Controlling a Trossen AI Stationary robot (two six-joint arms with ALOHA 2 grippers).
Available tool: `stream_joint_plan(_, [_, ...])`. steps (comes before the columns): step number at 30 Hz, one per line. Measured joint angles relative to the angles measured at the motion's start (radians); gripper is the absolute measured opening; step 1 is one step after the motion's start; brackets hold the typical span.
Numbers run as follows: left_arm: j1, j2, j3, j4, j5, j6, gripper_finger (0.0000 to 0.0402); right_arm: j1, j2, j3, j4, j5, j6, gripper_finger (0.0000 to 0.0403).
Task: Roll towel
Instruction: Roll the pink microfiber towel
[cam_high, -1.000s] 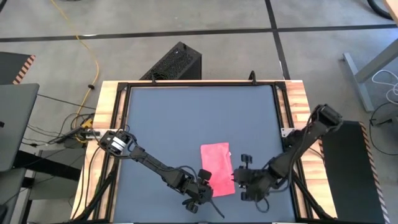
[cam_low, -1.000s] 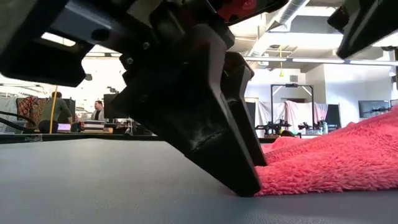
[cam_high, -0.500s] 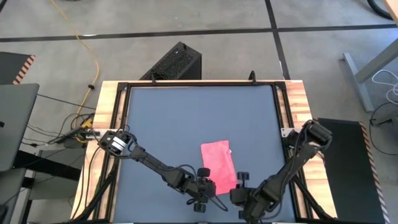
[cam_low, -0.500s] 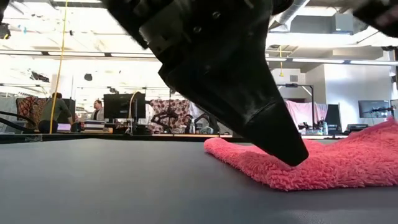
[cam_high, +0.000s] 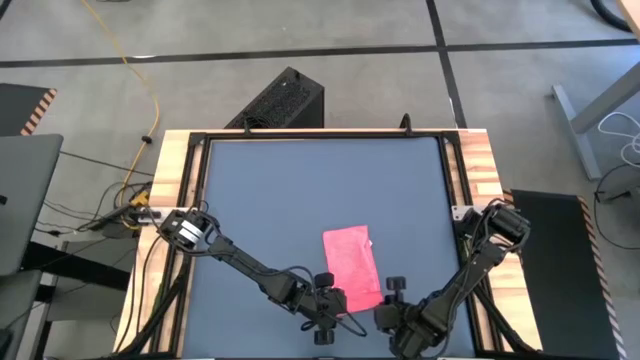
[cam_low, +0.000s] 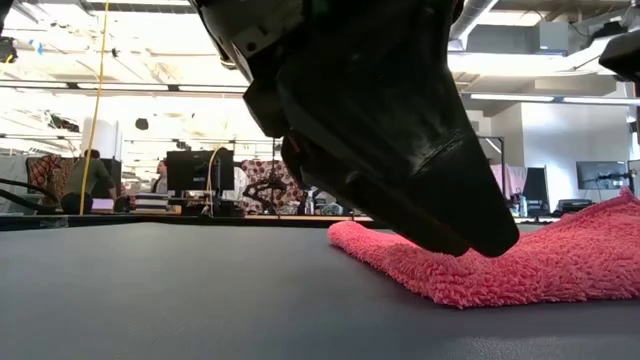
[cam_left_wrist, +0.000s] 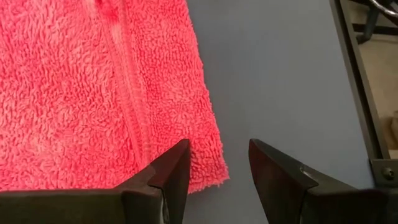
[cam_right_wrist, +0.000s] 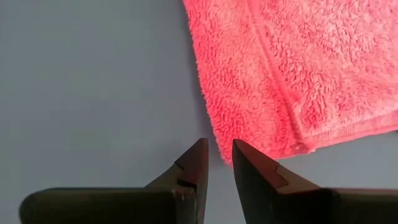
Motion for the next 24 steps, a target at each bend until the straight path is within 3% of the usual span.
stream_joint_plan(7, [0.000,0.000,0.000,0.006,0.000,-0.002,0.0153,-0.006,0.000,0.000,0.087,0.000,-0.067,0.0104])
stream_joint_plan(18, [0.000,-0.001,0.000,0.007,0.001,-0.002,0.0153,-0.069,-0.002,0.000,0.078,-0.044,-0.068,0.0184])
stream_joint_plan(24, [0.000,-0.001,0.000,0.007,0.001,-0.002,0.0153,-0.104,-0.001,0.000,0.070,-0.029,-0.154,0.0192])
